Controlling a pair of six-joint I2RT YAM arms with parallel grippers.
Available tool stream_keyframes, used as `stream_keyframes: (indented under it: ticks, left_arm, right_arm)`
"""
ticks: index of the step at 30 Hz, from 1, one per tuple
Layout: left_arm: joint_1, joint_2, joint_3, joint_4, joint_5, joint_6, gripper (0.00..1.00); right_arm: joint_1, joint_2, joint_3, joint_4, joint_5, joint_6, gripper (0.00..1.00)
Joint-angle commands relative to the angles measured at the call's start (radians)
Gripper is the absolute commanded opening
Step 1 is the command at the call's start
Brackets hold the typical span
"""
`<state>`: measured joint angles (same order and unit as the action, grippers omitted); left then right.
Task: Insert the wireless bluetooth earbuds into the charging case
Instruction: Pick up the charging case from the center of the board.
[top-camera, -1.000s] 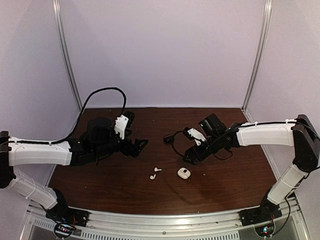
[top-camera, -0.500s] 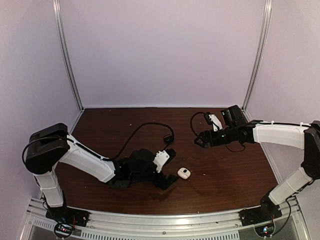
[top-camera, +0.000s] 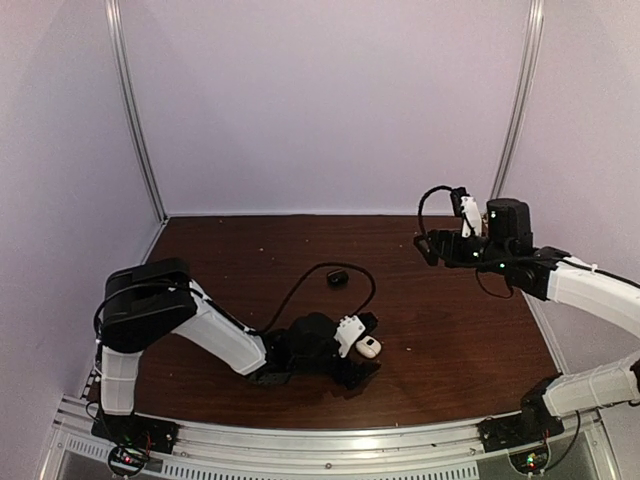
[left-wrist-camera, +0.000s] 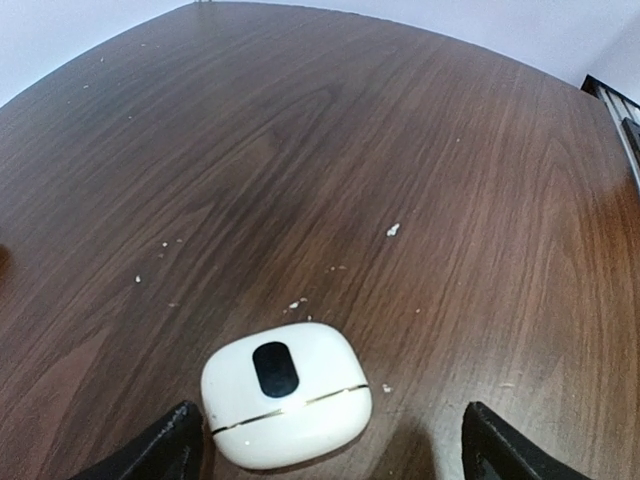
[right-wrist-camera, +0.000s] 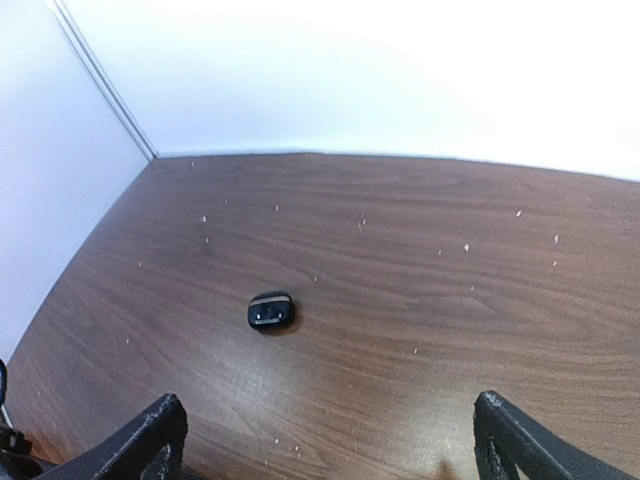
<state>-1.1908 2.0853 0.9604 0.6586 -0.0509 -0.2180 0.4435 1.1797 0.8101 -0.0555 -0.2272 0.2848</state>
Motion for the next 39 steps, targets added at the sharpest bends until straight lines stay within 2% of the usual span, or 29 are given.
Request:
stream_keyframes:
  ticks: [1, 10, 18, 21, 27, 31, 33, 39]
  left_arm:
    - [-0.008, 0.055, 0.059, 0.038, -0.019, 0.006, 0.89]
    - [-0.008, 0.12, 0.141, -0.037, -0.078, -0.029, 0.82]
    - [0.006, 0.098, 0.103, 0.003, -0.014, 0.02, 0.63]
    - [0.025, 0.074, 0.065, 0.029, 0.03, 0.041, 0.57]
    - [0.043, -0.01, -0.028, 0.065, 0.152, 0.186, 0.48]
    - [0.042, -0.161, -0.121, 0.062, 0.247, 0.356, 0.46]
    - [0.043, -0.246, -0.142, 0.005, 0.283, 0.448, 0.46]
    - [0.039, -0.466, -0.154, -0.186, 0.333, 0.655, 0.48]
  right_arm:
    - [-0.01, -0.08, -0.026, 0.091, 0.093, 0.023, 1.0]
    - [-0.011, -0.118, -0.031, 0.094, 0.1, 0.026, 1.0]
    - [-0.011, -0.14, -0.042, 0.116, 0.084, -0.004, 1.0]
    - [-0.011, -0.156, -0.038, 0.105, 0.028, -0.028, 1.0]
    - [-0.012, -0.126, -0.015, 0.045, -0.141, -0.04, 1.0]
    - [-0.012, -0.102, -0.026, 0.027, -0.296, -0.038, 1.0]
    - [-0.011, -0.09, -0.042, 0.045, -0.405, -0.022, 1.0]
    - [0.006, -0.05, -0.078, 0.102, -0.659, 0.068, 0.89]
